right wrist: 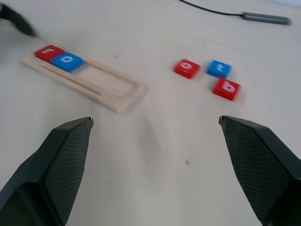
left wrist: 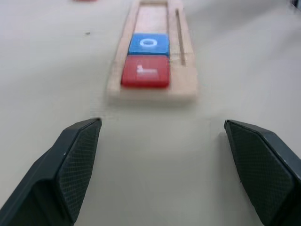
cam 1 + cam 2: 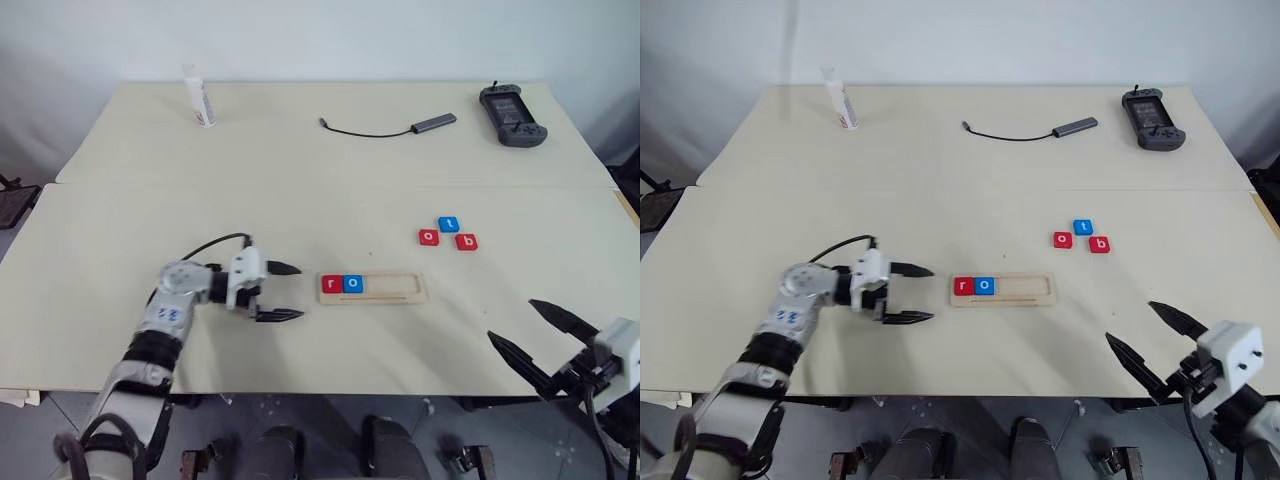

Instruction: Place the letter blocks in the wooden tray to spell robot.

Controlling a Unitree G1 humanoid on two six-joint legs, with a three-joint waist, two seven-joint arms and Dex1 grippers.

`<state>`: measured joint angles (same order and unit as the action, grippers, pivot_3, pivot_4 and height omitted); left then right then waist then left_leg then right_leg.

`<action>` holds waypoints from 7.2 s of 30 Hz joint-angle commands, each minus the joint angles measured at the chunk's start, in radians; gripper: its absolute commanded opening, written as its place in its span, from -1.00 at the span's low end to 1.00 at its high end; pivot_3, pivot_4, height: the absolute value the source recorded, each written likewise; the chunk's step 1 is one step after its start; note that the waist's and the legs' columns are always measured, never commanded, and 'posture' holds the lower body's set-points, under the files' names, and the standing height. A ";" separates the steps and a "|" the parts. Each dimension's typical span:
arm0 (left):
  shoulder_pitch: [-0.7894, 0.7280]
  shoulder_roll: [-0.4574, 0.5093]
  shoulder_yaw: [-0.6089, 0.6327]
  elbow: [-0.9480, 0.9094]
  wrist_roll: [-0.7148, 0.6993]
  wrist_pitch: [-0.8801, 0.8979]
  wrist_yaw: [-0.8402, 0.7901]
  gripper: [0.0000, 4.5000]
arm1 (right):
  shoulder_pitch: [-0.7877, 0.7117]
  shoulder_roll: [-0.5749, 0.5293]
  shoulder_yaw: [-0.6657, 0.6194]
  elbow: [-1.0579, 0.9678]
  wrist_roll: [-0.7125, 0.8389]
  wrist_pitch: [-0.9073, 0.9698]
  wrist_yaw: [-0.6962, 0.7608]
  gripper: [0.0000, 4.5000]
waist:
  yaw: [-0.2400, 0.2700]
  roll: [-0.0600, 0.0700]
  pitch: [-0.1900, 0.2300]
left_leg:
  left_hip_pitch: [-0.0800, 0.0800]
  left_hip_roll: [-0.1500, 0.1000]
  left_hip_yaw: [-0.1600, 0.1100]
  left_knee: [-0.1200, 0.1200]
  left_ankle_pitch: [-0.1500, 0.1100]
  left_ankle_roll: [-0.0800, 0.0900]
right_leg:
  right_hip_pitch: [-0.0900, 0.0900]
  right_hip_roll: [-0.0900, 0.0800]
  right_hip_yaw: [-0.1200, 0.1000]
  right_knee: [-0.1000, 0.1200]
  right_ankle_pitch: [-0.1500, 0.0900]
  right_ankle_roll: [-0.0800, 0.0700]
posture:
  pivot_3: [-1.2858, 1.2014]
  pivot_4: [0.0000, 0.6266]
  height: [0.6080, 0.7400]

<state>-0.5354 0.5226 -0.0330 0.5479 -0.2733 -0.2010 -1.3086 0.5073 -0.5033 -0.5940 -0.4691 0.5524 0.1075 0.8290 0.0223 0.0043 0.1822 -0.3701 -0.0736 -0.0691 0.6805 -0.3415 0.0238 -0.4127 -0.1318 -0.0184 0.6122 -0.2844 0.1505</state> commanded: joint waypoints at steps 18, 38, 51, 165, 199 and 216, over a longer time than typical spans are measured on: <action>0.457 0.060 0.240 -0.559 -0.163 0.166 0.253 0.97 | -0.908 -0.259 0.395 0.389 -0.175 0.492 -0.225 1.00 | -0.021 0.002 -0.001 | 0.001 0.003 -0.003 -0.001 0.000 -0.004 | -0.002 0.000 0.000 0.000 -0.003 -0.005 | 0.03 -0.52 1.00; 0.486 0.016 0.208 -0.646 -0.178 0.178 0.343 0.97 | -1.097 -0.245 0.470 0.529 -0.240 0.731 -0.284 1.00 | -0.023 0.002 -0.001 | -0.002 0.000 -0.002 -0.001 -0.002 0.000 | -0.002 -0.001 -0.003 0.000 -0.002 -0.004 | 0.03 -0.52 1.00; 0.457 0.012 0.142 -0.681 -0.202 0.192 0.269 1.00 | -1.156 -0.152 0.465 0.760 -0.288 0.713 -0.371 0.73 | -0.029 0.002 -0.001 | -0.001 0.001 -0.001 -0.001 -0.002 -0.001 | -0.002 0.000 -0.002 0.000 -0.002 -0.004 | 0.03 -0.52 1.00; 0.411 0.011 0.068 -0.810 -0.187 0.278 0.335 1.00 | -1.158 -0.260 0.817 0.532 -0.402 0.434 0.425 -0.23 | -0.026 0.004 0.002 | -0.002 0.000 -0.002 0.000 -0.004 -0.001 | -0.002 0.000 -0.002 -0.004 -0.001 -0.002 | 0.03 -0.52 1.00; 0.370 -0.008 0.061 -0.653 -0.181 0.212 0.272 1.00 | -0.560 -0.196 0.209 0.140 -0.195 0.262 0.190 -0.05 | 0.017 0.004 0.001 | -0.002 0.000 -0.004 0.000 -0.005 0.000 | 0.000 0.001 -0.004 -0.005 -0.001 -0.002 | 0.03 -0.52 1.00; 0.267 0.003 0.076 -0.479 -0.167 0.161 0.212 1.00 | -0.153 0.002 -0.012 0.222 -0.124 -0.093 0.032 0.99 | -0.023 0.004 0.001 | 0.004 0.001 0.001 0.000 -0.004 -0.001 | 0.001 0.002 0.003 -0.004 -0.001 -0.001 | 0.03 -0.52 1.00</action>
<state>-0.2652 0.5172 0.0240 0.0720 -0.4405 -0.0275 -1.0880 0.3689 -0.4919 -0.6083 -0.2329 0.4007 0.0271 0.8711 -0.0003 0.0087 0.1831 -0.3659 -0.0726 -0.0681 0.6801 -0.3456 0.0231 -0.4116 -0.1298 -0.0157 0.6079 -0.2850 0.1495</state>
